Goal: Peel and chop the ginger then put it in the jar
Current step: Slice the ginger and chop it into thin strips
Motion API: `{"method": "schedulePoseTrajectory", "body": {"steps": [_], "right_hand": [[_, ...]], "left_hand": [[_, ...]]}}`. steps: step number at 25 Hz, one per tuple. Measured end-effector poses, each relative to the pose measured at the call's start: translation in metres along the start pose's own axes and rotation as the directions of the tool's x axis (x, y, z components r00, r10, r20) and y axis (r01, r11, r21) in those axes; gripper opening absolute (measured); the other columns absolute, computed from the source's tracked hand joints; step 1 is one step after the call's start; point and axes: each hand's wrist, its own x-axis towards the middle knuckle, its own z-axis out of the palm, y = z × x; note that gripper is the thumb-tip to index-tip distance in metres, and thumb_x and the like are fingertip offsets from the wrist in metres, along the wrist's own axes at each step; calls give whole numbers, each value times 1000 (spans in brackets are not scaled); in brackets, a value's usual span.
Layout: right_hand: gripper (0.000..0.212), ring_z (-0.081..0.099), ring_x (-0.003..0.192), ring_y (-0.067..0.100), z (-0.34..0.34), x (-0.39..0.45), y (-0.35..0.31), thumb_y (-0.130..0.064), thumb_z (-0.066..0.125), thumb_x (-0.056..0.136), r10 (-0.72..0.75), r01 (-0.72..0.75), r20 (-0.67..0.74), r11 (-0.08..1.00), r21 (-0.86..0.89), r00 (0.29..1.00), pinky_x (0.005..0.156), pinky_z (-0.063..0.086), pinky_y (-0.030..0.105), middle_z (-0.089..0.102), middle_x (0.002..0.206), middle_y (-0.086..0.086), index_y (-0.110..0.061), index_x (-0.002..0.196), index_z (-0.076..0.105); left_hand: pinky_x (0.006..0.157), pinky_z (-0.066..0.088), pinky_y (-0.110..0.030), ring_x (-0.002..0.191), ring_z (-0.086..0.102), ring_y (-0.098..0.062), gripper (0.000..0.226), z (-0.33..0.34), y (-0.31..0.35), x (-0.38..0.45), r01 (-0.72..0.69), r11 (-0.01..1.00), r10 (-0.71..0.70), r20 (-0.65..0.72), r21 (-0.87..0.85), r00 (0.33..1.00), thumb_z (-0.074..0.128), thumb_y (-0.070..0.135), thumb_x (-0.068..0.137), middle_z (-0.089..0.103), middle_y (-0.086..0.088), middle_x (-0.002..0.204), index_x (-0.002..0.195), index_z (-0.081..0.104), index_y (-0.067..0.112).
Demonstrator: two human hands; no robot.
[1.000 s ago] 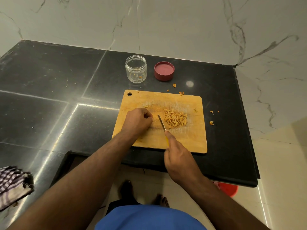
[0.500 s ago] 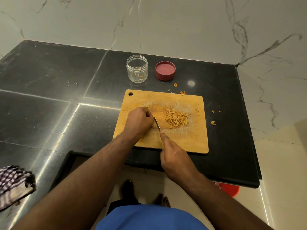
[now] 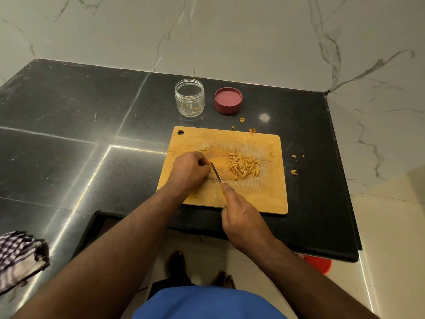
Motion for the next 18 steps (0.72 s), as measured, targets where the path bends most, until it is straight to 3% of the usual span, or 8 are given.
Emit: {"method": "schedulePoseTrajectory", "body": {"steps": [5, 10, 12, 18], "right_hand": [[58, 55, 88, 22, 1, 13, 0, -17, 33, 102, 68, -62, 91, 996, -60, 994, 77, 49, 41, 57, 114, 6, -26, 156, 15], [55, 51, 76, 11, -1, -20, 3, -19, 35, 104, 44, -39, 59, 996, -82, 997, 64, 44, 27, 55, 114, -1, -26, 156, 18], [50, 54, 79, 12, -3, -25, 4, -18, 36, 105, 8, -6, 25, 998, -64, 1000, 66, 48, 28, 56, 118, -1, -20, 154, 26], [55, 52, 83, 15, 1, -1, 5, -17, 37, 103, -6, 6, 9, 1000, -23, 1000, 74, 47, 35, 57, 111, 2, -20, 155, 23]], "left_hand": [[54, 37, -17, 73, 56, -7, 7, -2, 3, 1, 5, 1000, -5, -1, 12, 1000, 65, 18, 90, 66, 7, 84, 87, 69, 23], [57, 39, -16, 78, 58, -9, 6, 0, 2, 0, 2, 1000, -2, 7, -6, 1000, 64, 19, 92, 66, 6, 88, 93, 70, 21], [58, 38, -15, 81, 58, -8, 7, 0, -1, -1, -18, 1000, 18, 6, -6, 1000, 65, 20, 93, 66, 6, 90, 97, 72, 20], [56, 34, -13, 76, 55, -8, 11, 2, -2, -3, -14, 1000, 14, -37, -7, 999, 66, 20, 94, 66, 7, 87, 99, 76, 17]]}}
